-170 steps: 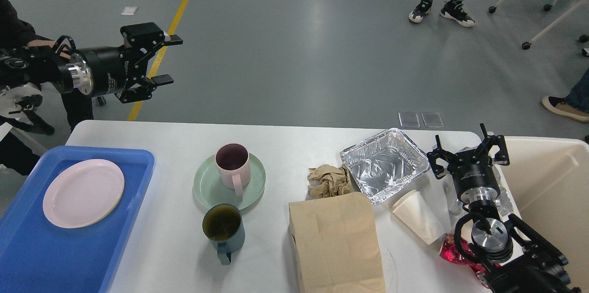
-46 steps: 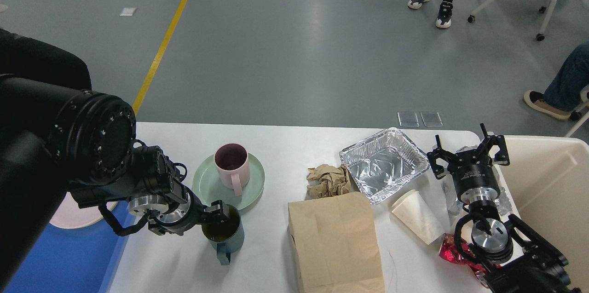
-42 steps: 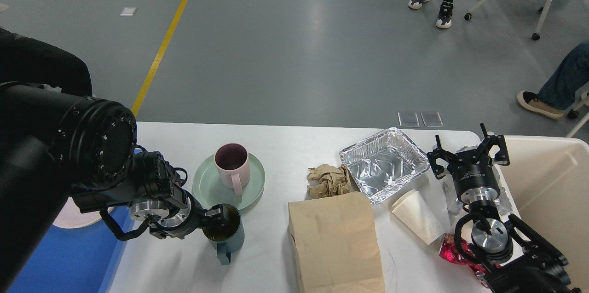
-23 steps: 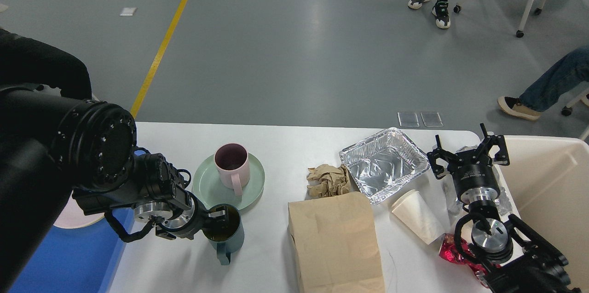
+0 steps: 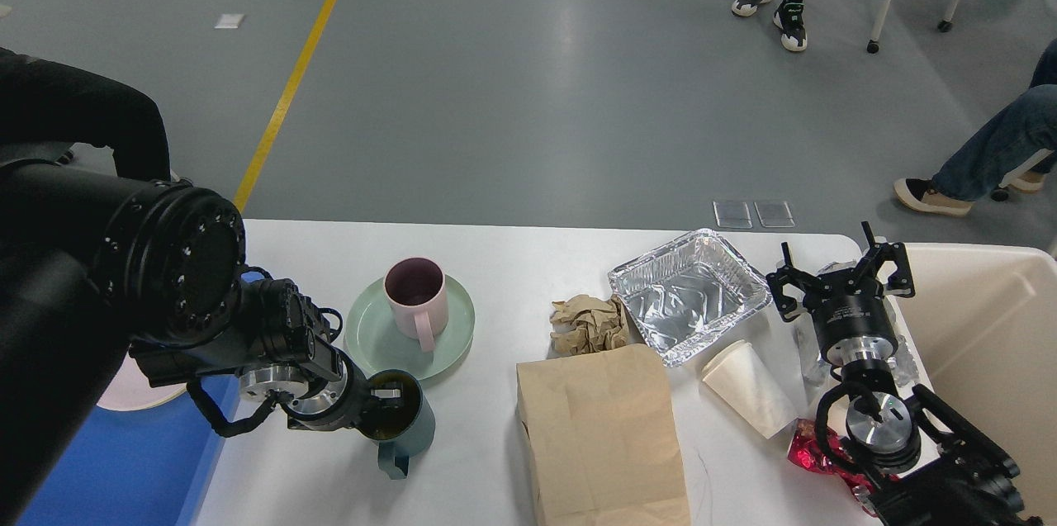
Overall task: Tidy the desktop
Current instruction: 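Lift the teal mug and carry it onto the blue tray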
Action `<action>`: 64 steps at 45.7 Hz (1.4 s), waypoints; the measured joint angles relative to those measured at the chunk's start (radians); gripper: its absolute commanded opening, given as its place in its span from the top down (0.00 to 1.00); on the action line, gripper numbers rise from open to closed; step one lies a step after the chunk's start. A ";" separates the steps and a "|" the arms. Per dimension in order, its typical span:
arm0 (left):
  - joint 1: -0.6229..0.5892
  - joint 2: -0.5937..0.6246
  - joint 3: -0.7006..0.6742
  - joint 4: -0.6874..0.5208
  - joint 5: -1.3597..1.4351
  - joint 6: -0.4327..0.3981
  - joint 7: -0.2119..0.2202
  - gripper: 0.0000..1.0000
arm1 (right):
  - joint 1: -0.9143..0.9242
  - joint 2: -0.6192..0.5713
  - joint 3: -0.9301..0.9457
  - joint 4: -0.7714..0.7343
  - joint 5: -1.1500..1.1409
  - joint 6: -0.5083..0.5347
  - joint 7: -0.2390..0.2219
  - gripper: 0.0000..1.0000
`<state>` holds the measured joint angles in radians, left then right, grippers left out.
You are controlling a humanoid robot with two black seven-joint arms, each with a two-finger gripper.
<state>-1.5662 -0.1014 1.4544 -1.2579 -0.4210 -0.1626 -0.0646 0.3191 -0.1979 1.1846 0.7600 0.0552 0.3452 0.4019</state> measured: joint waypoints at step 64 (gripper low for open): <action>-0.894 0.286 0.098 -0.487 0.377 -0.517 -0.014 1.00 | 0.000 0.000 0.000 -0.001 0.000 0.000 0.000 0.00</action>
<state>-2.4602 0.1845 1.5520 -1.7444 -0.0443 -0.6801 -0.0782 0.3191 -0.1979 1.1848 0.7593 0.0553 0.3451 0.4019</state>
